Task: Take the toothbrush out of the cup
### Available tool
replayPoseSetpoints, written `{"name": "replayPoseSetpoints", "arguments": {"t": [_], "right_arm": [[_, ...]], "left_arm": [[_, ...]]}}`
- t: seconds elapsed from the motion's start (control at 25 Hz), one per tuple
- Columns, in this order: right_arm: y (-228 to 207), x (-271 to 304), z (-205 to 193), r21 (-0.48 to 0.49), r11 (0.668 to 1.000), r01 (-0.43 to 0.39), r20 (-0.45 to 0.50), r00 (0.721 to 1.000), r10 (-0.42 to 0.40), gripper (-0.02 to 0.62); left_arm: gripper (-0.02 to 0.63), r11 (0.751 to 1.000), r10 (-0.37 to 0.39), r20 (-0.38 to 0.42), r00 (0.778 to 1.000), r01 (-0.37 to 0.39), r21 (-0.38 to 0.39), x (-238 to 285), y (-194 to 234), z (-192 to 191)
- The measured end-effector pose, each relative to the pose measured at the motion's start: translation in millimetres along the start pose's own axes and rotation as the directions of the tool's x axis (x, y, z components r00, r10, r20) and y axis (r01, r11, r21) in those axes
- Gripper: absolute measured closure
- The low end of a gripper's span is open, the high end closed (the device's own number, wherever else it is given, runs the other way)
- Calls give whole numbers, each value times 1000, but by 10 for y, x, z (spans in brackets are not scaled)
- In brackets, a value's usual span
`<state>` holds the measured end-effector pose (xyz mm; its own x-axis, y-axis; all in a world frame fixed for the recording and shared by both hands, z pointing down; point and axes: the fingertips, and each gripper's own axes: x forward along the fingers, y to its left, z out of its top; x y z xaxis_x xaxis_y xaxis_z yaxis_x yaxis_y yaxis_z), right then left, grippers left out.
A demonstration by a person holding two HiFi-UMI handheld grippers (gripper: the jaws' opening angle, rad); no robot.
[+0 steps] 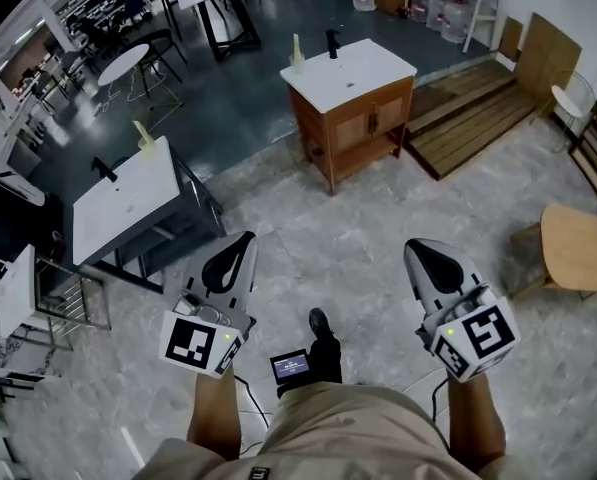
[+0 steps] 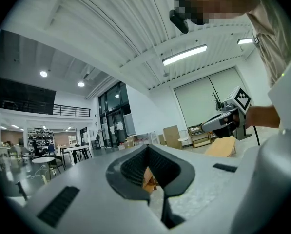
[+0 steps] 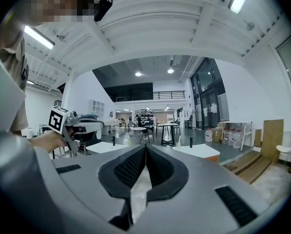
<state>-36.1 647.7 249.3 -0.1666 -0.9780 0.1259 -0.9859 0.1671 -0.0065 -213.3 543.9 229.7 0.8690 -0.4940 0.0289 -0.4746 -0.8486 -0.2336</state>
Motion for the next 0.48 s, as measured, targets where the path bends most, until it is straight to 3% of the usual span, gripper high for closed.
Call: {"name": "replayPoseSetpoints", "arguments": {"t": [0.48], "right_arm": [[-1028, 2298, 120, 39, 999, -5, -28, 1000, 6, 589]], "left_arm": [[600, 1000, -2, -30, 1000, 1, -9, 1682, 1699, -458]]}}
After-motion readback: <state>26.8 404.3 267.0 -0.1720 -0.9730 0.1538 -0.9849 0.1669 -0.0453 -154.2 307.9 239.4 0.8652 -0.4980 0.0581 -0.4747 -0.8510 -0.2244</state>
